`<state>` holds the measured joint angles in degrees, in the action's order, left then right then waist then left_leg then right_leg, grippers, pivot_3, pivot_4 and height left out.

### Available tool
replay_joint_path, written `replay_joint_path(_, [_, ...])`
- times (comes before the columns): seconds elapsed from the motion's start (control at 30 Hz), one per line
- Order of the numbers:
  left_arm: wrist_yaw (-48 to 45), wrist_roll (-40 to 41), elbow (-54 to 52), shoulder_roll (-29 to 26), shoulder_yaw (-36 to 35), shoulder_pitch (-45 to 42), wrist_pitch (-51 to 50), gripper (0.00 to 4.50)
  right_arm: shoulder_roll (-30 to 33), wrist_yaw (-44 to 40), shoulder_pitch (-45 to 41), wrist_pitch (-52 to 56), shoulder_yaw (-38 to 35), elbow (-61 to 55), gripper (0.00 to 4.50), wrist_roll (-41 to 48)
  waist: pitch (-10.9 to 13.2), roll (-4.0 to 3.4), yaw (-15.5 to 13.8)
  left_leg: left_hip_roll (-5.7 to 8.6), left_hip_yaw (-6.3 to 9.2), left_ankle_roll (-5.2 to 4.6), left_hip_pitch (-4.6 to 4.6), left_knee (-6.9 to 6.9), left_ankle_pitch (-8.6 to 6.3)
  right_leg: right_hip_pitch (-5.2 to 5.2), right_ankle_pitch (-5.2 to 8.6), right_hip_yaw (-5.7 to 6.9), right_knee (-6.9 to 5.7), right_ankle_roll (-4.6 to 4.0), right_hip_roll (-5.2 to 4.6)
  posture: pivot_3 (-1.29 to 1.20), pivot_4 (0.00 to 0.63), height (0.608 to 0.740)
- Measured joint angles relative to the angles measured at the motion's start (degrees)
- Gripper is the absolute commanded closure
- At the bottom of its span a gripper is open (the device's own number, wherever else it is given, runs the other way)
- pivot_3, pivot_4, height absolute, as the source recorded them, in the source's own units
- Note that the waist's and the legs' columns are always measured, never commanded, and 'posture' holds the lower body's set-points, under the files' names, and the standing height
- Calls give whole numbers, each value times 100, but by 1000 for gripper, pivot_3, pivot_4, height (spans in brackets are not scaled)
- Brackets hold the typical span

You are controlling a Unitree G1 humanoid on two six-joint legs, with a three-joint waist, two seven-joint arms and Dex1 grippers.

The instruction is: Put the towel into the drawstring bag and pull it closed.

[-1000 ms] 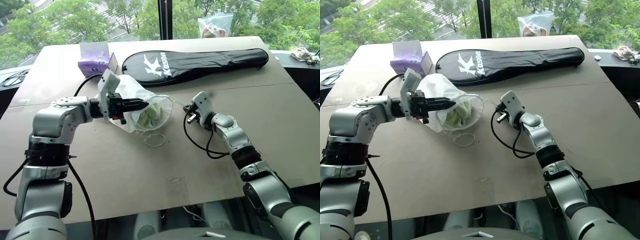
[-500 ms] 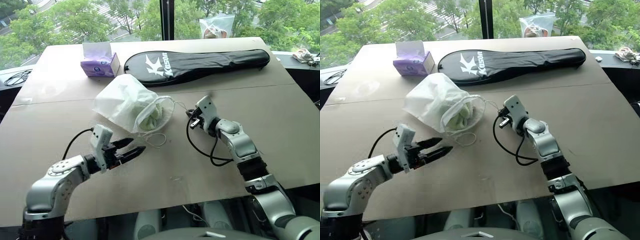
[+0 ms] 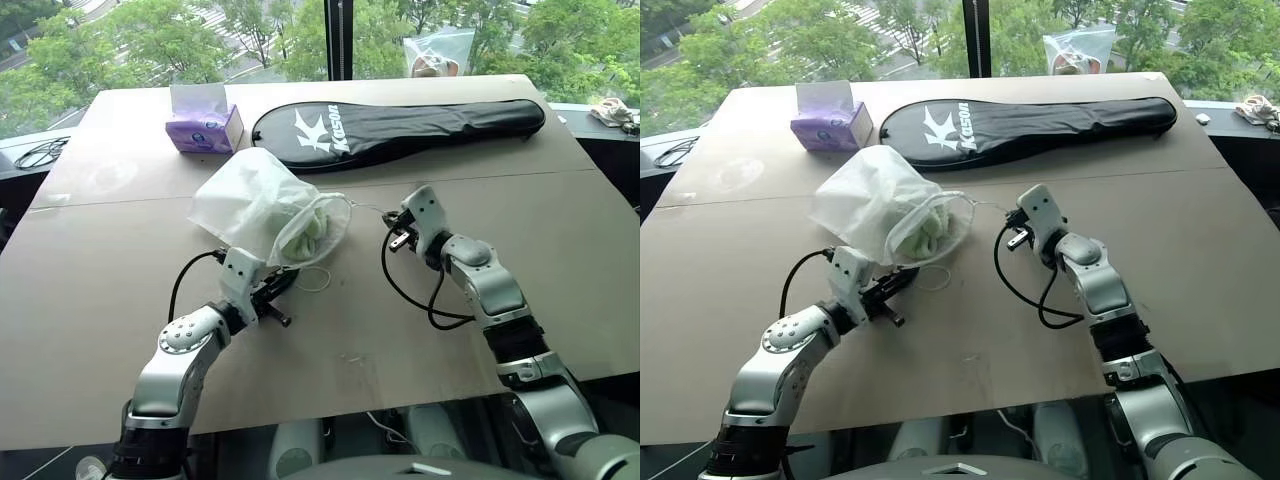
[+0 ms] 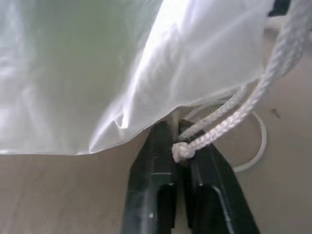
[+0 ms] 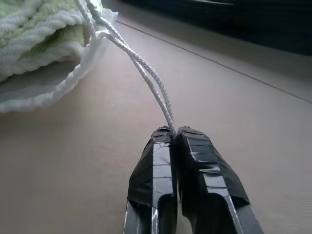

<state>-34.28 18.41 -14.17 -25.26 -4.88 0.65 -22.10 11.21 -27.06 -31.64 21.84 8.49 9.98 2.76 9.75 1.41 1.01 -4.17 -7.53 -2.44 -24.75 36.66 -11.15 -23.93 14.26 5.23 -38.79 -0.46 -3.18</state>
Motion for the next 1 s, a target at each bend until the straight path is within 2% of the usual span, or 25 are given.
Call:
replay_joint_path(0.1, [563,-386,29,122,-315,-243,697,4453,63,251,-259,-127,-219,-86,4500,-14,6,4,-10,-1,1,-1,-7,1,0,-5,0,2,1,0,0,0,150,740])
replay_joint_path(0.2, [895,-641,-201,-156,-768,-682,1128,4453,325,333,-640,-126,-342,-295,4500,-52,6,2,-17,-1,1,-1,-6,1,0,-7,0,2,0,0,0,0,150,740])
replay_joint_path(0.3, [1219,-705,-128,-551,-1183,-1772,1153,4453,795,341,-1289,-140,-407,-341,4500,-242,18,3,-48,0,5,-1,-20,7,1,-13,1,13,-2,4,2,0,150,740])
replay_joint_path(0.37, [1313,-773,184,-1048,-1381,-2824,1226,4453,996,316,-1879,-239,-452,-361,4500,-288,20,1,-38,0,4,-2,-25,11,2,-15,1,13,1,7,8,0,150,740])
replay_joint_path(0.47, [1168,-899,938,-1617,-1320,-4063,1546,4453,1364,260,-2678,-508,-466,-233,4500,-422,21,0,-18,6,-24,16,-15,-1,12,-19,-1,10,4,5,8,0,150,740])
replay_joint_path(0.53, [994,-972,1488,-1862,-1258,-4443,1717,4453,1680,293,-3141,-728,-514,-87,4500,-572,21,0,-12,9,-43,16,-5,-20,11,-22,5,-1,12,13,5,0,150,740])
replay_joint_path(0.6, [908,-1087,2053,-2007,-1217,-4440,1817,4453,2053,468,-3352,-873,-544,70,4500,-824,20,0,-13,7,-52,17,-5,-39,11,-28,7,-6,27,17,3,0,150,740])
replay_joint_path(0.7, [1036,-1159,2720,-1998,-1223,-4130,1786,4453,2586,868,-3047,-819,-734,188,4500,-1149,20,4,-24,3,-57,18,-18,-47,10,-32,8,-21,47,17,2,0,150,740])
replay_joint_path(0.77, [1356,-978,2958,-1734,-1338,-4095,1343,4453,3046,1000,-2230,-687,-897,39,4500,-1280,21,10,-65,4,-45,17,-35,-42,10,-32,7,-13,62,19,1,0,150,740])
replay_joint_path(0.87, [1603,-692,2929,-1505,-1469,-4098,922,4453,3554,728,-673,-399,-1314,-646,4500,-1185,25,9,-126,9,-29,13,-64,-34,8,-41,5,0,77,22,0,0,150,740])
replay_joint_path(0.93, [1604,-619,2913,-1419,-1446,-4159,892,4453,3662,468,-99,-148,-1650,-1151,4500,-930,28,3,-118,9,-33,14,-84,-23,8,-72,4,-5,58,22,5,0,150,740])
replay_joint_path(1.0, [1603,-589,3055,-1369,-1367,-4325,943,4453,3731,332,83,112,-2029,-1532,4500,-663,28,2,-75,6,-31,16,-84,-8,10,-77,5,-3,33,21,12,0,150,740])
